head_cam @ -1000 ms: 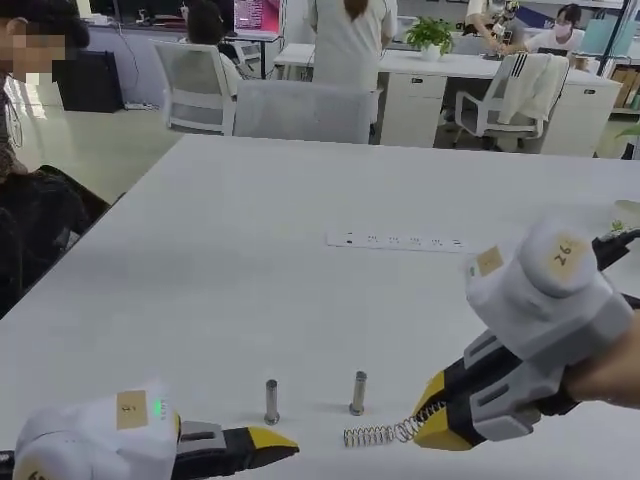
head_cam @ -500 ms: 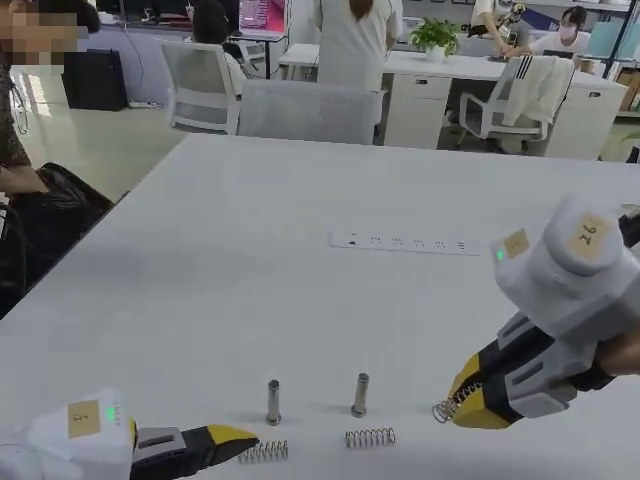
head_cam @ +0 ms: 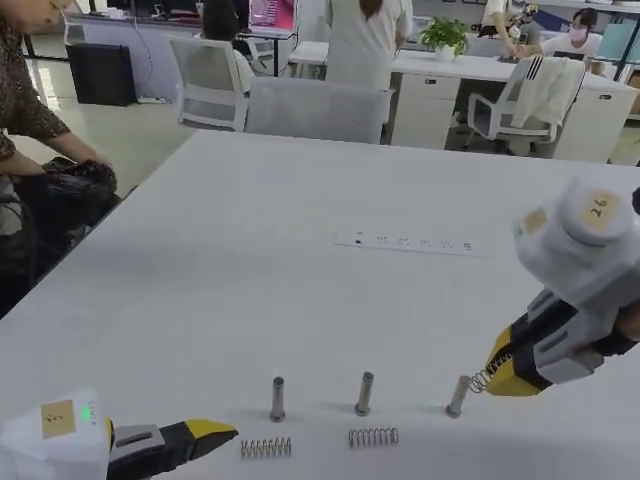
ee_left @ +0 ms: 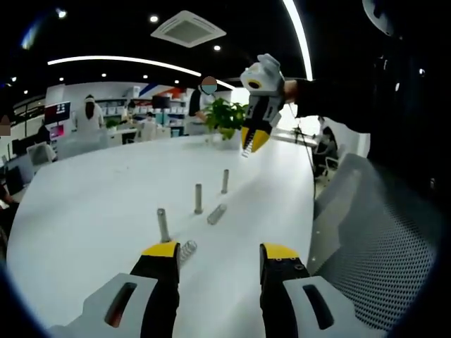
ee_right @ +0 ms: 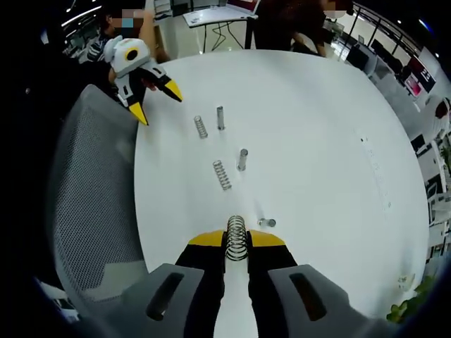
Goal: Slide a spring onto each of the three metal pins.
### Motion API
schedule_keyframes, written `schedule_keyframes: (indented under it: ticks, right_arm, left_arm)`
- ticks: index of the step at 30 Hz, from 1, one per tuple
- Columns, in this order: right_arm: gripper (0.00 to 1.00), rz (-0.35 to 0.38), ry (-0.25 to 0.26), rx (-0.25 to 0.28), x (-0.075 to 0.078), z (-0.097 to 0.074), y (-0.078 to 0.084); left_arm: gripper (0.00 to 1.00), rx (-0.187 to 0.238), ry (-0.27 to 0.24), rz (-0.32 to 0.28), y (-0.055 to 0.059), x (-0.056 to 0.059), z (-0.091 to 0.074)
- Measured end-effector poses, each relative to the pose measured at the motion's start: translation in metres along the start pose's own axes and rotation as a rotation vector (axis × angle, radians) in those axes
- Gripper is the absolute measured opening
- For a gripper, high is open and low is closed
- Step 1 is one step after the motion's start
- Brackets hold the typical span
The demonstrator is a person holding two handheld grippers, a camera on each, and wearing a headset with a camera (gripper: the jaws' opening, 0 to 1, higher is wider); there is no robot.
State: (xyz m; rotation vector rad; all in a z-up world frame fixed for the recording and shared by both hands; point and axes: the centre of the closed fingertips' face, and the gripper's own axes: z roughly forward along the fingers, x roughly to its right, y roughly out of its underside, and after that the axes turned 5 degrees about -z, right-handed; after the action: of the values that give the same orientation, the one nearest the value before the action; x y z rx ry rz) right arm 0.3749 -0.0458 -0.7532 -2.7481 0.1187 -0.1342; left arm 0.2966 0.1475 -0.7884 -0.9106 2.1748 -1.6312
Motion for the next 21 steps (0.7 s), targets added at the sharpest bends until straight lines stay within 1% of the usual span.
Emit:
schedule_keyframes:
  ticks: [9, 11, 14, 16, 18, 19, 21]
  right_arm:
    - [0.08, -0.015, 0.007, -0.093, 0.018, 0.011, 0.009]
    - [0.08, -0.016, 0.005, -0.104, 0.021, 0.013, 0.009]
    - [0.08, -0.032, 0.004, -0.148, 0.026, 0.018, 0.014]
    - [0.08, -0.035, 0.0, -0.161, 0.028, 0.021, 0.015]
    - [0.08, -0.047, -0.002, -0.187, 0.031, 0.025, 0.017]
    - [0.08, -0.058, -0.001, -0.211, 0.034, 0.026, 0.019]
    - [0.08, -0.065, -0.006, -0.228, 0.038, 0.03, 0.021]
  left_arm:
    - [0.4, -0.003, -0.006, 0.001, 0.001, 0.0, -0.001]
    - [0.4, -0.001, -0.007, 0.001, 0.001, 0.0, -0.002]
    - [0.41, 0.0, -0.009, 0.002, 0.0, -0.001, -0.002]
    - [0.41, 0.0, -0.009, 0.003, 0.0, -0.001, -0.002]
    - [0.41, -0.001, -0.01, 0.004, 0.0, -0.001, -0.002]
    - [0.41, -0.001, -0.011, 0.004, 0.0, -0.001, -0.002]
    - [0.41, -0.002, -0.012, 0.007, 0.0, -0.001, -0.002]
